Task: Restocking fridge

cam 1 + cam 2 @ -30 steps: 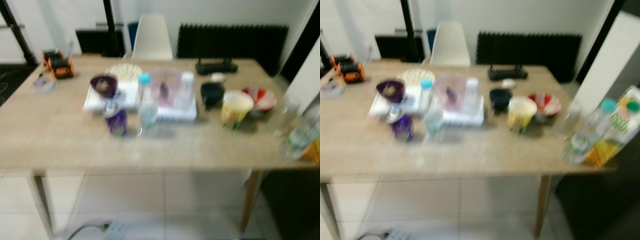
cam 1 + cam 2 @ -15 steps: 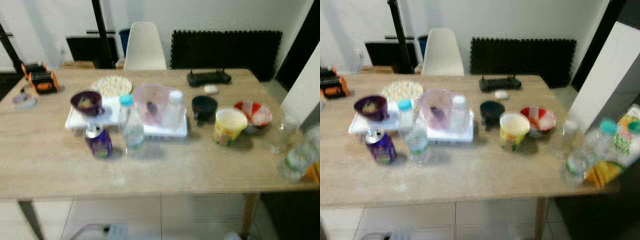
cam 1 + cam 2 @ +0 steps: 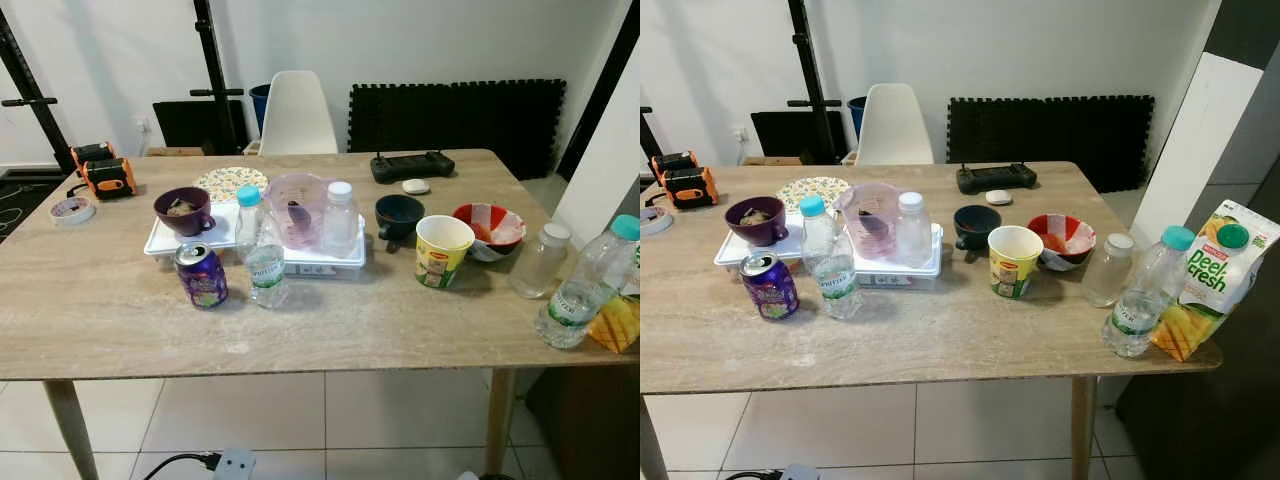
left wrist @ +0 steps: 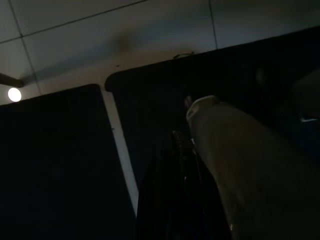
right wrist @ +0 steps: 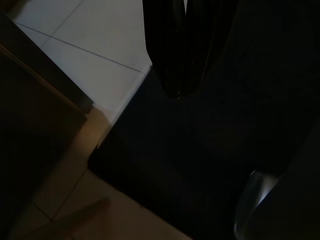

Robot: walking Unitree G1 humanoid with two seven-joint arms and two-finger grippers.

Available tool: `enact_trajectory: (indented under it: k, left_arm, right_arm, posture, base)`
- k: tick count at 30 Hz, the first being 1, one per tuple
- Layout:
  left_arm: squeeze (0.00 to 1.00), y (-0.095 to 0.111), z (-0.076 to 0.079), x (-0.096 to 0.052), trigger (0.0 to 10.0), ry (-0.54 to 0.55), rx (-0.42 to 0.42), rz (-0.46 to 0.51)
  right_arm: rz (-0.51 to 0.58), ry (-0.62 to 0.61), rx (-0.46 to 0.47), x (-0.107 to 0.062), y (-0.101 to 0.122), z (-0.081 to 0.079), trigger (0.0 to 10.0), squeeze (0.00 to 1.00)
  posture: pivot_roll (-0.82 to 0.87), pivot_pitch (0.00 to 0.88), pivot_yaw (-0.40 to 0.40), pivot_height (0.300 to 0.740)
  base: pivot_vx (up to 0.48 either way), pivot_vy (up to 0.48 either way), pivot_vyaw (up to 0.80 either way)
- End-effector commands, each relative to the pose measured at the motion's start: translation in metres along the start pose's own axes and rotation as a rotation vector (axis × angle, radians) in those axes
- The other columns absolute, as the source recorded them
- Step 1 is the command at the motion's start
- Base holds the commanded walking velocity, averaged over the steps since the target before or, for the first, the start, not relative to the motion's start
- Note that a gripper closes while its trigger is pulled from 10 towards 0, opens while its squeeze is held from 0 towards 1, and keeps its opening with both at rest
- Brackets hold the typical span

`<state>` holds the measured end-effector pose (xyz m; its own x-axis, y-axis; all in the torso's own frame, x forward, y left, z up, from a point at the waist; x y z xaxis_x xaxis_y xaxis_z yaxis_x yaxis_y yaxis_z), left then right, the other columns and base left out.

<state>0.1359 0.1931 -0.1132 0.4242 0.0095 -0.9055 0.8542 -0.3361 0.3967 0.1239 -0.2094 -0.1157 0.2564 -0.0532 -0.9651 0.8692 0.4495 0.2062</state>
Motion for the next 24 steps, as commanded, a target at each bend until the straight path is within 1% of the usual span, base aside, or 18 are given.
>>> enact_trajectory:
  k: [1, 4, 8, 9, 11, 13, 14, 15, 16, 17, 18, 19, 20, 21, 23, 24]
  left_arm:
    - [0.0, -0.005, 0.002, -0.001, 10.0, 0.004, 0.004, -0.017]
    - [0.0, -0.005, -0.003, -0.001, 10.0, 0.031, 0.0, -0.017]
    - [0.0, -0.006, -0.005, -0.001, 10.0, 0.036, 0.0, -0.019]
    - [0.0, -0.007, -0.009, -0.002, 10.0, 0.051, -0.013, -0.021]
    - [0.0, -0.007, -0.011, -0.002, 10.0, 0.058, -0.022, -0.02]
    - [0.0, -0.01, -0.018, -0.003, 10.0, 0.099, -0.078, -0.023]
    - [0.0, -0.012, -0.022, -0.004, 10.0, 0.125, -0.119, -0.023]
    - [0.0, -0.012, -0.022, -0.004, 10.0, 0.125, -0.119, -0.023]
    - [0.0, -0.016, -0.035, -0.006, 10.0, 0.195, -0.226, -0.022]
    - [0.0, -0.016, -0.035, -0.006, 10.0, 0.195, -0.226, -0.022]
    - [0.49, -0.021, -0.05, -0.01, 10.0, 0.282, -0.336, -0.018]
    - [1.0, -0.026, -0.062, -0.014, 10.0, 0.353, -0.411, -0.015]
    - [1.0, -0.026, -0.062, -0.014, 10.0, 0.353, -0.411, -0.015]
    - [1.0, -0.031, -0.075, -0.019, 10.0, 0.429, -0.503, -0.014]
    - [1.0, -0.031, -0.075, -0.019, 10.0, 0.429, -0.503, -0.014]
    - [1.0, -0.04, -0.097, -0.028, 10.0, 0.544, -0.629, -0.005]
  right_arm:
    - [0.0, 0.004, 0.003, 0.0, 0.001, 0.0, 10.0, 0.0]
    - [-0.001, 0.004, -0.002, 0.0, 0.0, 0.0, 10.0, 0.0]
    - [-0.002, 0.004, -0.004, 0.0, 0.0, 0.0, 10.0, 0.0]
    - [-0.002, 0.003, -0.005, 0.0, 0.0, 0.0, 10.0, 0.0]
    - [-0.002, 0.003, -0.006, 0.0, 0.0, 0.0, 10.0, 0.0]
    - [-0.003, 0.003, -0.008, 0.0, 0.0, 0.0, 10.0, 0.0]
    - [-0.002, 0.002, -0.009, 0.0, 0.0, 0.0, 10.0, 0.0]
    - [-0.002, 0.002, -0.009, 0.0, 0.0, 0.0, 10.0, 0.0]
    - [-0.002, 0.003, -0.009, 0.0, 0.0, 0.0, 10.0, 0.0]
    - [-0.002, 0.003, -0.009, 0.0, 0.0, 0.0, 10.0, 0.0]
    - [-0.001, 0.003, -0.009, 0.0, 0.0, 0.0, 10.0, 0.0]
    - [-0.001, 0.003, -0.009, 0.0, 0.0, 0.001, 10.0, 0.0]
    - [-0.001, 0.003, -0.009, 0.0, 0.0, 0.001, 10.0, 0.0]
    - [-0.001, 0.003, -0.01, 0.0, 0.0, 0.001, 10.0, 0.0]
    - [-0.001, 0.003, -0.01, 0.0, 0.0, 0.001, 10.0, 0.0]
    - [-0.001, 0.003, -0.011, 0.0, 0.0, 0.001, 10.0, 0.0]
  posture:
    - [-0.08, 0.0, -0.008, 0.74]
    - [-0.07, 0.0, -0.009, 0.74]
    - [-0.07, 0.0, -0.008, 0.74]
    - [-0.07, 0.0, -0.007, 0.74]
    - [-0.07, 0.0, -0.007, 0.74]
    - [-0.07, 0.0, -0.006, 0.74]
    - [-0.07, 0.0, -0.007, 0.74]
    - [-0.07, 0.0, -0.007, 0.74]
    - [-0.07, 0.0, -0.007, 0.74]
    - [-0.07, 0.0, -0.007, 0.74]
    - [-0.07, 0.0, -0.007, 0.74]
    - [-0.07, 0.0, -0.014, 0.74]
    - [-0.07, 0.0, -0.014, 0.74]
    - [-0.07, 0.0, -0.014, 0.74]
    - [-0.07, 0.0, -0.014, 0.74]
    - [-0.07, 0.0, -0.014, 0.74]
  base:
    - [0.0, -0.334, 0.0]
    - [0.0, 0.0, 0.0]
    - [0.0, 0.0, 0.0]
    - [0.0, 0.0, 0.0]
    - [0.0, 0.0, 0.0]
    - [0.0, 0.0, 0.0]
    - [0.0, 0.0, 0.0]
    - [0.0, 0.0, 0.0]
    - [0.0, 0.0, 0.0]
    - [0.0, 0.0, 0.0]
    - [0.0, 0.0, 0.0]
    - [0.0, 0.0, 0.0]
    - [0.0, 0.0, 0.0]
    - [0.0, 0.0, 0.0]
    - [0.0, 0.0, 0.0]
    - [0.0, 0.0, 0.0]
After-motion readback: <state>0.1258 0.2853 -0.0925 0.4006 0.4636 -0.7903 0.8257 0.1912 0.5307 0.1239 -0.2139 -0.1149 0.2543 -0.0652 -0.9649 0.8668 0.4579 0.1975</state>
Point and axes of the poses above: a point about 5 cm out from each wrist's last joint towards the gripper, its own x axis pointing out of the wrist towards the gripper, its own y axis along the axis of the wrist's last joint, z = x × y, the point moved 1 cm from there along x, pointing out of the wrist towards the gripper, and after that the axes turned 7 degrees about x, right-handed, at the moved point
